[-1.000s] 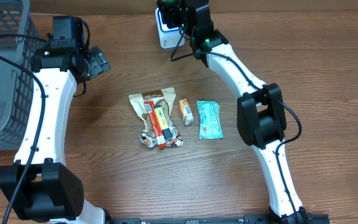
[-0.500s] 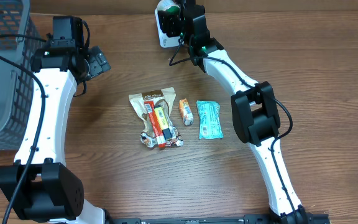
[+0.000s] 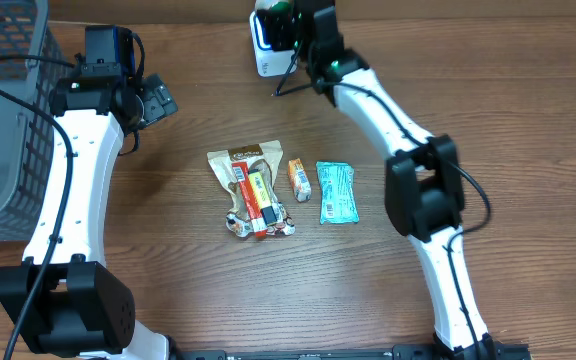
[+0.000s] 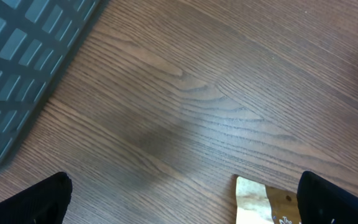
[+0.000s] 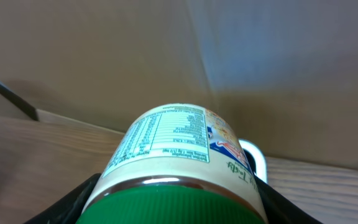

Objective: Scan the item barcode
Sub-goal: 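Hold the jar's label facing the scanner window with the right gripper, then move the jar right and set it down on the table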

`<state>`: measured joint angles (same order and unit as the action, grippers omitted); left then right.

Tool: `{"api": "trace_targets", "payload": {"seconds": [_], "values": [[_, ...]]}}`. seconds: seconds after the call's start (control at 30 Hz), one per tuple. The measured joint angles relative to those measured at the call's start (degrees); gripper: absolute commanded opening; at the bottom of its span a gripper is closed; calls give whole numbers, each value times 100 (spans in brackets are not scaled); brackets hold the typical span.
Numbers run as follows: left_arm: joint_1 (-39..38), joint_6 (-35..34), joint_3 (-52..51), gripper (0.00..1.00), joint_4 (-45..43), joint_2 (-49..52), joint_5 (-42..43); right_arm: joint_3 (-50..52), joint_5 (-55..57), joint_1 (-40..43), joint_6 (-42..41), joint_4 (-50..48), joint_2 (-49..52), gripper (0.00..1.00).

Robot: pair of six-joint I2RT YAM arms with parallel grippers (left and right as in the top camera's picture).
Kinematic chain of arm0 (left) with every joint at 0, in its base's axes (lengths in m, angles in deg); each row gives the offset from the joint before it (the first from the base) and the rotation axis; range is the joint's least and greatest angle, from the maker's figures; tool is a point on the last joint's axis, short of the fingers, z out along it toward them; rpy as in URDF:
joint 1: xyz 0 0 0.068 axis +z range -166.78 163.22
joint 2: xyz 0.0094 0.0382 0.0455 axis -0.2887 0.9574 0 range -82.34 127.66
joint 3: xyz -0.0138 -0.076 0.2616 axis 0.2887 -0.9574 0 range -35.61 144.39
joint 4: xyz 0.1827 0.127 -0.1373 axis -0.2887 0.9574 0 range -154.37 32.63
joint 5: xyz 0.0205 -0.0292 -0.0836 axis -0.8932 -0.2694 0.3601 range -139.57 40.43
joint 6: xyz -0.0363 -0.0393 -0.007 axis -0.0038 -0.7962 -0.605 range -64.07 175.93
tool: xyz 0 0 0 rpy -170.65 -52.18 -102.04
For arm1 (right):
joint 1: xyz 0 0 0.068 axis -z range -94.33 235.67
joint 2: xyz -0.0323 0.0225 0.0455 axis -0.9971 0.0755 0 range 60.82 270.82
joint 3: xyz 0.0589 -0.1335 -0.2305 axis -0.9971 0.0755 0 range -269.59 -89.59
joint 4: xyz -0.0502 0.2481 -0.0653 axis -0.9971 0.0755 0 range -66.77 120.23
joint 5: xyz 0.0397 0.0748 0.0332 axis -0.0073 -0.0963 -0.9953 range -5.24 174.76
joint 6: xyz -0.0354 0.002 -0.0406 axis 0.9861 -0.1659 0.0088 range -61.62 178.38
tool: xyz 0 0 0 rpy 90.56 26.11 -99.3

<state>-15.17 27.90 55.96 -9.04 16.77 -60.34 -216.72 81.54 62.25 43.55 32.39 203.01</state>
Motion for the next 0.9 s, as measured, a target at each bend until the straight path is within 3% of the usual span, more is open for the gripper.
{"api": "trace_targets", "payload": {"seconds": [0.3, 0.57, 0.73, 0.9], "values": [[0, 0, 0, 100, -4, 0, -2, -92, -42, 380, -13, 3364, -2017, 4], [0, 0, 0, 100, -4, 0, 0, 76, -24, 1458, -11, 6465, -2103, 4], [0, 0, 0, 100, -2, 0, 0, 743, 15, 2201, -15, 6979, -2074, 4], [0, 0, 0, 100, -2, 0, 0, 1714, 48, 2710, -20, 6752, -2074, 4]]}}
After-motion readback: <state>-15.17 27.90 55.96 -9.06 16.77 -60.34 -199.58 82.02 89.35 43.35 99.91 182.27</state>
